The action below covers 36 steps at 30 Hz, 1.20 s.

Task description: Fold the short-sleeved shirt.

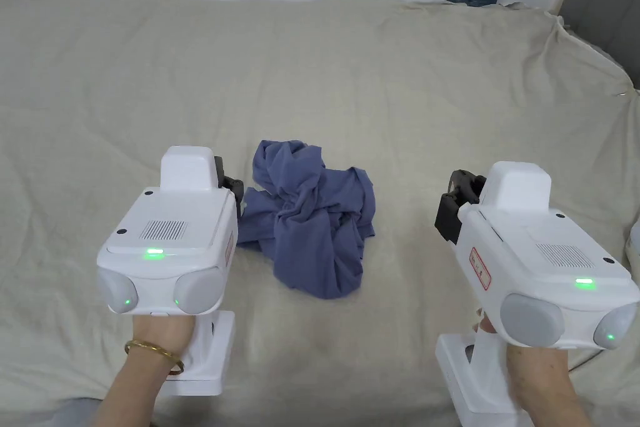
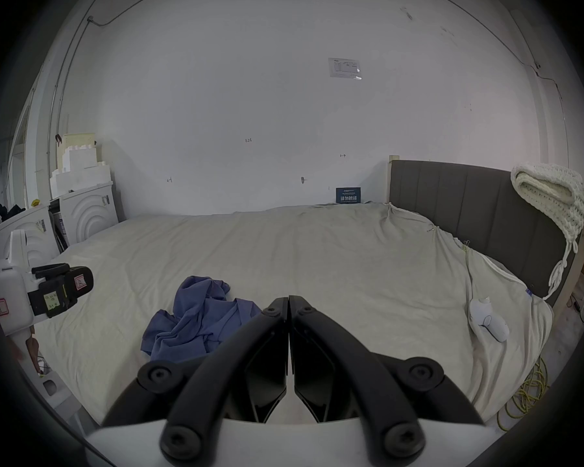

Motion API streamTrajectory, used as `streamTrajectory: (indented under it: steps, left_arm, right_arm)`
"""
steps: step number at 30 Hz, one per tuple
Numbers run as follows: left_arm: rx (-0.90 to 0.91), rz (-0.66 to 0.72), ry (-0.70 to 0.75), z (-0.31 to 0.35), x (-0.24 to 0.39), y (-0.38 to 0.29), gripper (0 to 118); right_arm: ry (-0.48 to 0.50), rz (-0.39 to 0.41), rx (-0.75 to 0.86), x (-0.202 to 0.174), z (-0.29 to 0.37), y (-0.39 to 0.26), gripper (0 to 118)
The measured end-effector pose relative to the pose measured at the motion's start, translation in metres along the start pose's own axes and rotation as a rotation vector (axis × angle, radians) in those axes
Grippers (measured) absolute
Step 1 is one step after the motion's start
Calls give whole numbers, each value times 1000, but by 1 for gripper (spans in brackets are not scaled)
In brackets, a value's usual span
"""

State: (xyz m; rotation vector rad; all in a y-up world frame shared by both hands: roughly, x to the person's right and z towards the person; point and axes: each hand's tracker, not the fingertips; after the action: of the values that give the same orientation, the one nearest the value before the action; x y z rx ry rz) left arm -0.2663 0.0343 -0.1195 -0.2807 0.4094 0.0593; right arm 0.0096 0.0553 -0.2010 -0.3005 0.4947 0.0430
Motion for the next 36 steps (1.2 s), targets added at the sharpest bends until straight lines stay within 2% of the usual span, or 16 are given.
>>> streamTrajectory:
  steps: [2,5,6,7,8,9,10,11,21,24,28,31,33,35,36]
  left_arm:
    - [-1,3,1,1,-1,0,0]
    - [-2,-3,4,0,-2,-1,0]
    - [0,-4,5,1,-2,-1,0]
    - [-1,-3,5,1,-2,-1,0]
    - [0,-1,3,0,-2,-1,0]
    - [1,-1,3,0,-2,0,0]
    - [2,-4,3,0,-2,0,0]
    - [4,-9,3,0,-2,0,0]
    - [8,-6,9,-7,-3,1,0]
    - [2,0,15,-9,-7,-1,0]
    - [-12,4,24,-14,-11,-4,0]
    - [-22,11,29,-18,-14,-6,0]
    - [-30,13,32,-20,-14,-7,0]
    - [-37,15,30,-21,-15,-9,0]
    - [-40,14,30,-22,-15,-9,0]
  right_arm:
    - [-9,-4,-42,-1,-7,5,2]
    - [-28,-16,-86,1,-21,13,15]
    - [-32,-17,-108,2,-27,17,15]
    - [-18,-22,-148,5,-35,22,32]
    - [-1,-23,-183,8,-46,27,59]
    - [8,-21,-208,8,-53,33,78]
    - [26,-17,-239,8,-62,39,91]
    - [36,-5,-267,7,-71,45,96]
    - [127,126,-678,-13,-196,78,96]
    - [136,135,-782,-19,-233,69,96]
    - [121,85,-837,-20,-267,57,93]
    - [125,62,-861,-19,-283,50,72]
    - [117,56,-872,-20,-285,46,50]
    - [116,58,-887,-17,-290,42,40]
    - [111,57,-896,-20,-289,40,40]
